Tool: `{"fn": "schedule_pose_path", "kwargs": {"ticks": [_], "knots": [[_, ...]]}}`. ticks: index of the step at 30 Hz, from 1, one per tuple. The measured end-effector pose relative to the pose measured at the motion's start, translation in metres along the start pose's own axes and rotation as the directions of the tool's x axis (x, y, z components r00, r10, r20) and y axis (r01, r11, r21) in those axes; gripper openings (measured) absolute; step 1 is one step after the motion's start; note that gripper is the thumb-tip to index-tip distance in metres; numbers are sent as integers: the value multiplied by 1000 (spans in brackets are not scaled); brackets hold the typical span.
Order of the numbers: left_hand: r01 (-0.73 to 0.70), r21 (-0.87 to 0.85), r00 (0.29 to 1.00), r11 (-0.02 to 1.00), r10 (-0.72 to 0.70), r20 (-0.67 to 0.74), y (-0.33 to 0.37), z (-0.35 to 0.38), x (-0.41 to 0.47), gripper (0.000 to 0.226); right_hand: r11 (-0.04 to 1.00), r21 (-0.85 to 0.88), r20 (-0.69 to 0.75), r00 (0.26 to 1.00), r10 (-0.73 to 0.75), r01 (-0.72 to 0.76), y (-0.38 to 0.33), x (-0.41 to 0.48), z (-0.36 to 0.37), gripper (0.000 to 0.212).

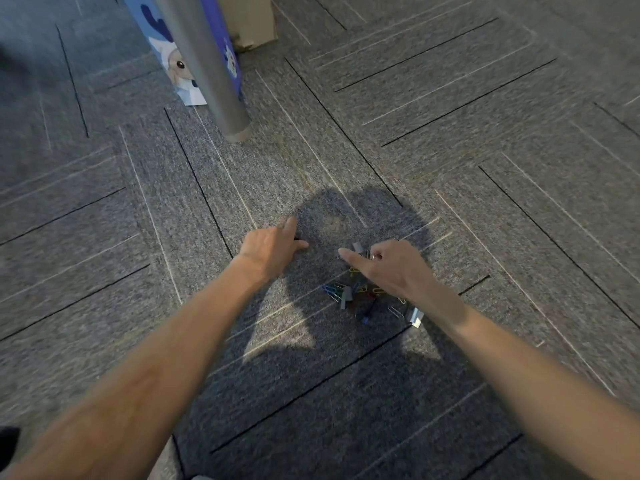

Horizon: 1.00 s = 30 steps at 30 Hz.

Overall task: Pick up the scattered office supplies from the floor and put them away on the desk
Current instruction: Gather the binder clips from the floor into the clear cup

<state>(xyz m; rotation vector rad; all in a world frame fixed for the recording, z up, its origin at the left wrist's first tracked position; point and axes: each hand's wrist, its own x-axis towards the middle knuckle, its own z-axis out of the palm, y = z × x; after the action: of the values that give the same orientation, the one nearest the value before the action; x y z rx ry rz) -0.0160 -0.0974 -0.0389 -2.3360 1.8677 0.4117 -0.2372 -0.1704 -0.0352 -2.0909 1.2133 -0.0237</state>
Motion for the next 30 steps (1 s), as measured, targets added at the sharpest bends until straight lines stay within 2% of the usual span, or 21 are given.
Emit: {"fn": "schedule_pose_path", "kwargs": {"ticks": [2, 3, 4, 6, 7, 9, 10, 11, 12, 13, 14, 16, 17, 19, 20, 21, 22, 24, 26, 28, 30], "knots": [[-63, -5, 996, 998, 63, 60, -1, -4, 5, 38, 967, 242, 81, 995, 61, -79, 1, 5, -1, 60], [-82, 17, 994, 996, 81, 71, -2, -5, 7, 36, 902, 405, 151, 984, 92, -146, 0, 5, -3, 58], [-92, 40, 993, 995, 89, 79, -2, -6, 7, 33, 786, 577, 238, 966, 97, -221, 0, 4, -3, 53], [-88, 54, 994, 995, 84, 76, -4, -5, 8, 27, 444, 832, 348, 936, 50, -333, 0, 1, -4, 41], [-68, 21, 996, 997, 66, 56, -6, -3, 8, 27, 252, 900, 364, 932, 13, -355, 1, -1, -4, 43], [10, -221, 1000, 975, -15, -23, -7, 0, 6, 26, -114, 927, 352, 934, -54, -356, 3, -5, -3, 43], [55, -469, 996, 882, -80, -35, -6, 3, 4, 26, -242, 906, 342, 937, -64, -347, 4, -7, -2, 41], [102, -752, 989, 651, -147, 7, -4, 5, 1, 28, -321, 884, 335, 940, -67, -338, 4, -9, 0, 38], [149, -939, 980, 310, -176, 97, 1, 6, -2, 29, -349, 875, 332, 941, -71, -335, 3, -10, 1, 36], [184, -983, 968, 15, -174, 179, 8, 6, -6, 28, -333, 880, 334, 940, -71, -338, 2, -11, 2, 33], [192, -965, 963, -177, -153, 220, 15, 6, -12, 26, -281, 896, 340, 938, -65, -344, 0, -12, 2, 32], [162, -908, 971, -387, -104, 217, 28, 4, -22, 21, -113, 924, 363, 931, -32, -365, -2, -13, 4, 34], [141, -882, 976, -450, -88, 201, 33, 3, -25, 22, 17, 926, 377, 926, -1, -377, -4, -13, 4, 35], [123, -837, 979, -533, -71, 189, 38, 2, -29, 27, 437, 833, 336, 938, 89, -340, -10, -12, 6, 43], [126, -824, 979, -553, -63, 192, 39, 1, -30, 29, 670, 692, 264, 958, 111, -269, -12, -12, 8, 49], [132, -815, 978, -565, -59, 199, 39, 2, -31, 28, 847, 501, 185, 978, 92, -174, -14, -12, 10, 54], [139, -802, 978, -582, -47, 204, 38, 1, -31, 27, 951, 299, 133, 990, 45, -83, -15, -12, 13, 58], [151, -781, 974, -606, -41, 221, 34, 1, -31, 24, 998, -55, 133, 991, 9, -2, -19, -14, 18, 66], [151, -785, 970, -601, -62, 234, 28, -1, -32, 22, 933, -358, 149, 989, 12, 43, -22, -16, 25, 74], [171, -797, 965, -580, -64, 254, 24, -1, -34, 22, 842, -525, 163, 985, -48, 128, -27, -17, 28, 71], [214, -823, 956, -526, -62, 288, 19, 3, -34, 22, 795, -561, 203, 969, -141, 233, -30, -18, 29, 61]]}}
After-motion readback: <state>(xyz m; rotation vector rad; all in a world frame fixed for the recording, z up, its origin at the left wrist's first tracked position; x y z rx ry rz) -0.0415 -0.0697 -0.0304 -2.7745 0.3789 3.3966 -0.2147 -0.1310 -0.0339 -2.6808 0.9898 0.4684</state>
